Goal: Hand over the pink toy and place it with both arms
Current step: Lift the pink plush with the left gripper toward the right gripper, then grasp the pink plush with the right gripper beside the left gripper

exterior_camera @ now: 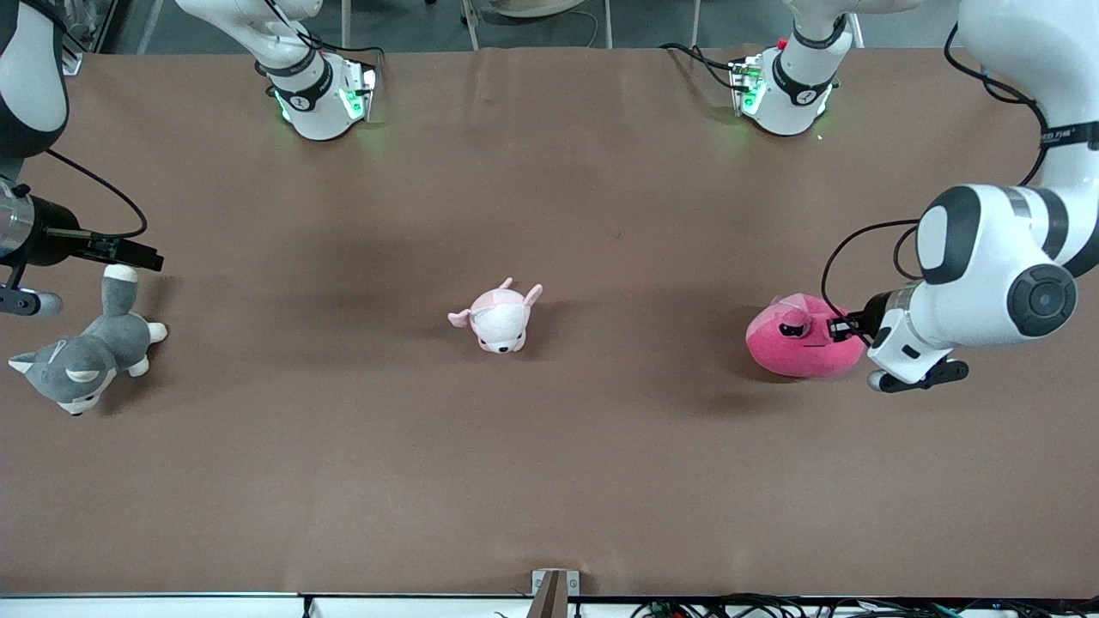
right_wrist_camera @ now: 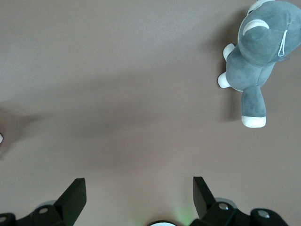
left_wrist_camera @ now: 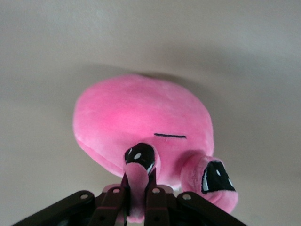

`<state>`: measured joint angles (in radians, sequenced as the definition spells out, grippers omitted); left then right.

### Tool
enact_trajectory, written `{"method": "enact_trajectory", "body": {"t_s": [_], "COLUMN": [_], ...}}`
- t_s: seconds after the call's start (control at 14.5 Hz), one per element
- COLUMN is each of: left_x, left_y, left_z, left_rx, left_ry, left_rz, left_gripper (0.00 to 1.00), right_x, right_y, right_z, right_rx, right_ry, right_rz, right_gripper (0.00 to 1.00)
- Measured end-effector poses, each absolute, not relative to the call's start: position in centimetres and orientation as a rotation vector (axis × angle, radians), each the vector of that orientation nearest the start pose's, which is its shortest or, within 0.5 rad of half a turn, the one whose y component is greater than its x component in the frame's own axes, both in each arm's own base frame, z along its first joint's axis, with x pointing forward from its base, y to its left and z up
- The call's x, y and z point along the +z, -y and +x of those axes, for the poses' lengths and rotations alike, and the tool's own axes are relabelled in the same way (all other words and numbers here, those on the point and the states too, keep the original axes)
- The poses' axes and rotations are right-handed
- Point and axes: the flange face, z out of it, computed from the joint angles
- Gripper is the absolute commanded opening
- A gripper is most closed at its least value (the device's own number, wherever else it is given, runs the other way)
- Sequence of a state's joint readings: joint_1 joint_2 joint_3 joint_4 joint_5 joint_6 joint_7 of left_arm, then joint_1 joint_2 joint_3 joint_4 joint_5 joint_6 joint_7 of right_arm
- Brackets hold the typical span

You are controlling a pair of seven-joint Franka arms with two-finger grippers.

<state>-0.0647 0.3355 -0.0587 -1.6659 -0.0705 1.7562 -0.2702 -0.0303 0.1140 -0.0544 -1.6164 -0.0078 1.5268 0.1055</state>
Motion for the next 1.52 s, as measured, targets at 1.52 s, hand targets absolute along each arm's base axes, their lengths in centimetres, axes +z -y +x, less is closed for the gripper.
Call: {"method": "enact_trajectory", "body": {"t_s": [1.52], "left_x": [54.9], "left_y": [53.2], "left_z": [46.0], "left_rx": [0.394], "left_ry": [0.891], "left_rz": [-3.446], "left_gripper": [0.14], "right_x": [55.6], "right_y": [-18.7], "right_z": [52.8], "right_rx": [0.447], "right_ry": [-1.538], "right_rz": [-2.658], "right_gripper": [1.00]}}
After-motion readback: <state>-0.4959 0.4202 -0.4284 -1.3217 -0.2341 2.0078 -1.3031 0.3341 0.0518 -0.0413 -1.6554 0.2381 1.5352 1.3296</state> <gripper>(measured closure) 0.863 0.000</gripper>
